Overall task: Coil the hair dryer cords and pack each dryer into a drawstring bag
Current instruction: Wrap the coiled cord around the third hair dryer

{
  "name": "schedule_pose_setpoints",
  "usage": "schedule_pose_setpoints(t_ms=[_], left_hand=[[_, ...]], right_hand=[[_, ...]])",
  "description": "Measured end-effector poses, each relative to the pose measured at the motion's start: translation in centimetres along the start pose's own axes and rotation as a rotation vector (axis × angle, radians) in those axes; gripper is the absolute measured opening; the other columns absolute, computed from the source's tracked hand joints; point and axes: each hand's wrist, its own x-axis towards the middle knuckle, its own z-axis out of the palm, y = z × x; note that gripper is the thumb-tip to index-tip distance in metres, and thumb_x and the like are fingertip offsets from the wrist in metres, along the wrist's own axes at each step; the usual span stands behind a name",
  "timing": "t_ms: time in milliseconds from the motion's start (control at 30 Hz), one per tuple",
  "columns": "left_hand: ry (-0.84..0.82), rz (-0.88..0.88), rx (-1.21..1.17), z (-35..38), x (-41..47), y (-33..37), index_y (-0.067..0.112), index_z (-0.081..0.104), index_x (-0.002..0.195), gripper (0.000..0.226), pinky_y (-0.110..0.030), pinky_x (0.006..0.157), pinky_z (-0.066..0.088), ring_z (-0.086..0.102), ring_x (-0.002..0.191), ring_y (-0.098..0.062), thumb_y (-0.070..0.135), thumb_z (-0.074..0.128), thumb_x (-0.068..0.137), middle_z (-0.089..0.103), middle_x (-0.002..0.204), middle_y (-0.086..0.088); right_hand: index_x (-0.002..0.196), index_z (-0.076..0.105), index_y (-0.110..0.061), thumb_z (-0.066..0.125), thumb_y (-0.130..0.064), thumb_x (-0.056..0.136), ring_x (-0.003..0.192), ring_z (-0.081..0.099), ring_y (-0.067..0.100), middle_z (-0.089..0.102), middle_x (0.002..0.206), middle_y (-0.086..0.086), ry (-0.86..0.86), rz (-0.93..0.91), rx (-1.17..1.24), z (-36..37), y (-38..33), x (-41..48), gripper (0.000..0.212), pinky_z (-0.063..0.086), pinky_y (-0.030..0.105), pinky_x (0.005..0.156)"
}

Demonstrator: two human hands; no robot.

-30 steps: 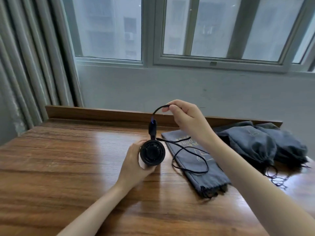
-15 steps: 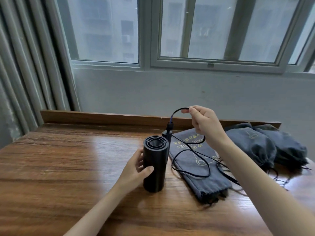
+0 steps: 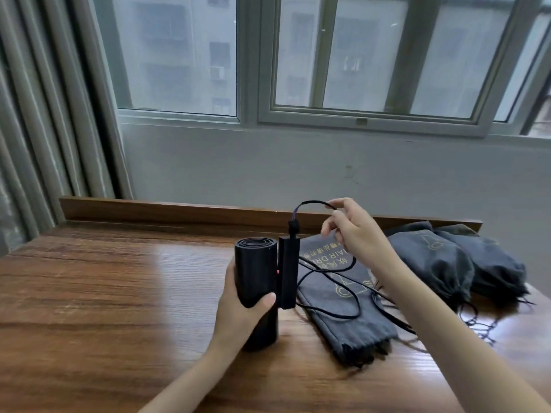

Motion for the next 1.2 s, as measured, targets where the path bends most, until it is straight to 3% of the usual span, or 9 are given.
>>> schedule_pose_setpoints(t_ms=[133,233,400,500,667,833,967,1100,1200], left_hand=[[-0.253,-0.201,-0.385,-1.1,-0.1,0.9,0.025,0.054,0.114,0.068,-0.037,0.07,0.056,0.067,0.086,-0.02,0.038,0.069,0.049,0.067,0.102,-0.009],[-0.337,-0.319,-0.615,-0.8,-0.2,1.1,0.014,0.056,0.11,0.066,-0.035,0.055,0.055,0.068,0.073,-0.024,0.033,0.07,0.048,0.071,0.087,-0.011],[-0.221,-0.27,-0.579,0.6,1.4,1.2,0.022,0.059,0.108,0.059,-0.036,0.058,0.054,0.067,0.076,-0.024,0.037,0.07,0.052,0.07,0.089,-0.01],[-0.118,-0.251,-0.533,0.9,2.1,0.5,0.018,0.056,0.116,0.067,-0.047,0.073,0.054,0.064,0.089,-0.031,0.041,0.07,0.055,0.065,0.103,-0.017],[0.032,-0.196,-0.468,1.5,2.8,0.3,0.028,0.054,0.113,0.064,-0.039,0.071,0.053,0.065,0.089,-0.022,0.046,0.068,0.053,0.063,0.104,-0.008],[0.178,-0.098,-0.296,2.4,4.0,0.8,0.037,0.048,0.114,0.049,-0.025,0.073,0.051,0.06,0.097,-0.017,0.026,0.073,0.073,0.059,0.104,0.006],[0.144,0.112,0.111,1.6,4.9,0.5,0.038,0.019,0.143,0.087,-0.007,0.067,0.042,0.055,0.092,0.003,0.021,0.071,0.075,0.052,0.109,0.019],[-0.055,0.267,0.4,0.3,5.1,0.4,0.049,0.004,0.142,0.101,-0.019,0.064,0.045,0.055,0.091,-0.006,0.034,0.071,0.067,0.053,0.114,0.016],[-0.132,0.382,0.648,0.0,4.9,0.4,0.053,0.003,0.141,0.099,-0.021,0.056,0.045,0.058,0.087,-0.01,0.047,0.061,0.06,0.056,0.115,0.013]], right_hand=[[0.084,0.051,-0.02,0.037,-0.013,0.098,0.047,0.047,-0.005,0.063,0.065,-0.004,0.145,-0.054,-0.151,-0.4,2.0,1.1,0.022,0.034,0.017,0.056],[0.067,0.054,-0.019,0.04,-0.02,0.099,0.049,0.045,0.001,0.055,0.057,-0.006,0.047,-0.1,-0.329,2.0,4.4,0.2,0.035,0.034,0.024,0.056],[0.079,0.059,-0.017,0.045,-0.011,0.095,0.066,0.056,0.005,0.062,0.072,-0.007,-0.199,-0.126,-0.436,6.1,6.4,-2.6,0.022,0.045,0.019,0.061],[0.101,0.059,-0.028,0.049,0.001,0.088,0.073,0.057,-0.006,0.064,0.078,-0.019,-0.299,-0.059,-0.23,6.6,6.7,-3.9,0.033,0.047,0.012,0.068],[0.083,0.051,-0.03,0.041,-0.007,0.096,0.043,0.043,0.001,0.048,0.048,-0.01,-0.336,-0.101,-0.264,7.2,7.2,-5.6,0.028,0.042,0.025,0.048],[0.083,0.041,-0.015,0.03,-0.004,0.098,0.046,0.044,0.002,0.046,0.061,-0.003,-0.471,-0.004,-0.269,7.3,6.2,-6.2,0.021,0.04,0.018,0.053],[0.083,0.05,-0.014,0.04,-0.008,0.094,0.045,0.047,-0.002,0.046,0.062,-0.006,-0.593,0.201,-0.109,5.9,4.6,-6.2,0.016,0.043,0.013,0.05],[0.094,0.047,-0.004,0.041,0.001,0.095,0.059,0.06,0.007,0.05,0.066,0.002,-0.732,0.551,0.355,3.3,3.4,-5.4,0.008,0.056,0.022,0.058],[0.101,0.05,-0.003,0.04,0.004,0.095,0.056,0.06,0.005,0.057,0.074,0.001,-0.777,0.522,0.26,1.5,2.9,-4.6,0.013,0.052,0.016,0.052]])
